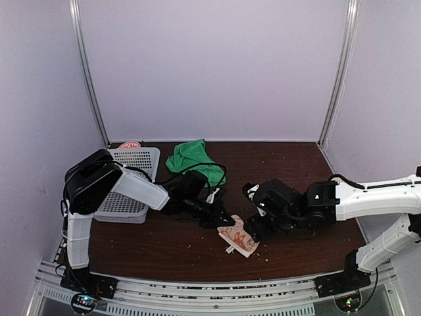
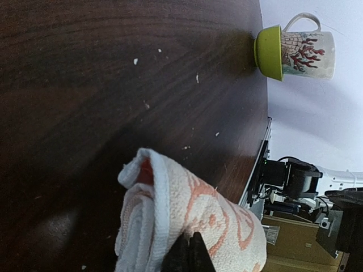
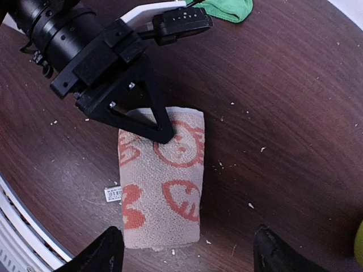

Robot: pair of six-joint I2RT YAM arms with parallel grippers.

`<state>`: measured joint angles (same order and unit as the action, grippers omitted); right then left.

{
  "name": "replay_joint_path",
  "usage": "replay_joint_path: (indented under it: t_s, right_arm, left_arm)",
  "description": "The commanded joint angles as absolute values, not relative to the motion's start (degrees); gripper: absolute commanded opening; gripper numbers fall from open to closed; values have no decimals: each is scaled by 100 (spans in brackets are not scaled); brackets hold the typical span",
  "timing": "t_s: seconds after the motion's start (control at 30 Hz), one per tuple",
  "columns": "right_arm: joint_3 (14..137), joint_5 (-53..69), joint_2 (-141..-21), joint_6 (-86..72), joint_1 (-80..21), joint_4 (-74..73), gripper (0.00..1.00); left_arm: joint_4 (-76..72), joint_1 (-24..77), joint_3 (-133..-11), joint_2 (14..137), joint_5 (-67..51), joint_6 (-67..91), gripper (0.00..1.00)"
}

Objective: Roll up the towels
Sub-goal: Pick up the towel from the center of the board.

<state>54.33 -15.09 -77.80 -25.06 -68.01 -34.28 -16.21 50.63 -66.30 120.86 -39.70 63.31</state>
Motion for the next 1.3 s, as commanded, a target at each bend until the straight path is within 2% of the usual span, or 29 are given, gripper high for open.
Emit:
replay_joint_path:
  t_s: [0.0, 0.1, 0.27, 0.43, 0.63, 0.7, 0.83, 0.9, 1.13, 1.27]
  right_arm:
    - [5146, -347, -7760, -3135, -6396, -2633, 75]
    - [5176, -136, -8058, -3238, -6322, -2600, 68]
    - [5070, -230, -8561, -3335, -6322, -2728, 65]
    - [4960, -487, -8955, -3368, -6360, -2910, 57]
    - [4933, -839, -9241, -3395, -6591, -3117, 57]
    - [4909, -861, -9279, -3419, -6605, -3084, 58]
    - [4797, -736, -8846, -3449, -6648, -2797, 75]
    - [4850, -598, -8592, -3430, -6621, -2787, 80]
    - [5082, 157, -7999, -3354, -6091, -2824, 86]
    - [5068, 917, -8303, -3190, -5650, -2673, 87]
  left_arm:
    - [-1229, 5097, -6497, 11964, -3698, 6001, 0]
    - [-1187, 5121, -6504, 11925, -3676, 5952, 0]
    - [-1109, 5205, -6513, 11844, -3628, 5872, 0]
    - [-923, 5260, -6525, 11788, -3604, 5764, 0]
    - [-779, 5265, -6391, 11519, -3523, 5695, 0]
    - [-705, 5265, -6365, 11444, -3482, 5648, 0]
    - [-446, 5273, -6427, 11436, -3323, 5490, 0]
    - [-442, 5273, -6438, 11502, -3320, 5479, 0]
    - [-397, 5308, -6560, 11607, -3282, 5471, 0]
    - [-377, 5309, -6599, 11621, -3253, 5462, 0]
